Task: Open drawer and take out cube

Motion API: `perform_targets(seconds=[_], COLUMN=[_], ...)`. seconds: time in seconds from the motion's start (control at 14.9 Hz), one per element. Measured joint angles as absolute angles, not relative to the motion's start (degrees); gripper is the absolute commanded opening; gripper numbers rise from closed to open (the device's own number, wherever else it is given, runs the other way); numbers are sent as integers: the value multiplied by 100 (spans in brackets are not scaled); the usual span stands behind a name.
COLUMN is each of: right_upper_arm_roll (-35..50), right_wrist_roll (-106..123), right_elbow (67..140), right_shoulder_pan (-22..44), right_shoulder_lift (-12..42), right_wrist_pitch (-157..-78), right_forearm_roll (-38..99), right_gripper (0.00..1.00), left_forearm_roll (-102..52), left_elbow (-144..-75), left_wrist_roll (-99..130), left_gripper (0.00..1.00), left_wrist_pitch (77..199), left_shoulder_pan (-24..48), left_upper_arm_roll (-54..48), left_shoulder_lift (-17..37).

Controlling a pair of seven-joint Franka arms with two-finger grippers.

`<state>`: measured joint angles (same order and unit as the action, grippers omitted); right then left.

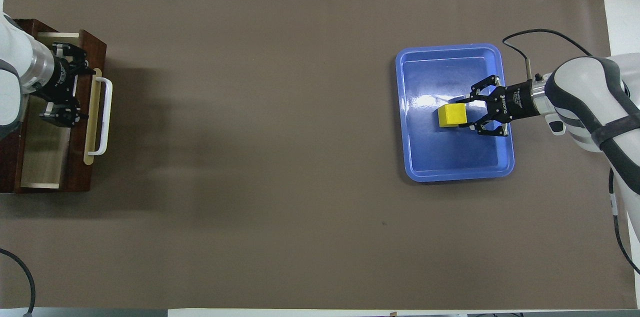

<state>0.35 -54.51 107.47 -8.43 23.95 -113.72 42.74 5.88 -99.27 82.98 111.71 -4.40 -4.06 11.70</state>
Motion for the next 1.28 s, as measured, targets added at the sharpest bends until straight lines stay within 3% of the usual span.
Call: perform_targets(seconds=[0.2,0.47,0.94,1.28], right_upper_arm_roll=[36,12,46,60], right_wrist_roll=[-5459,-5864,-5971,-3934], right_elbow=[10710,10226,9360,9070], right_shoulder_pan=[-784,-786,-632,-332], right_shoulder_lift=[2334,2103,839,158], right_wrist_pitch=[-11332,-10687,-9487,-8751], right_forearm_roll=[4273,4111,1966,770], right_gripper=[100,100,100,100], left_forearm_roll=[609,610,622,646], left_elbow=[-9936,-9979,-10017,-9567], left_wrist_roll=[7974,7776,7539,6507], left_gripper=[100,100,100,100], left_wrist_pitch=[11287,11423,11483,10588], left_shoulder_pan=[-696,-931,-1049,-902], left_upper_arm_roll=[-398,-400,-417,-586], left_shoulder_lift=[1170,1170,1169,964])
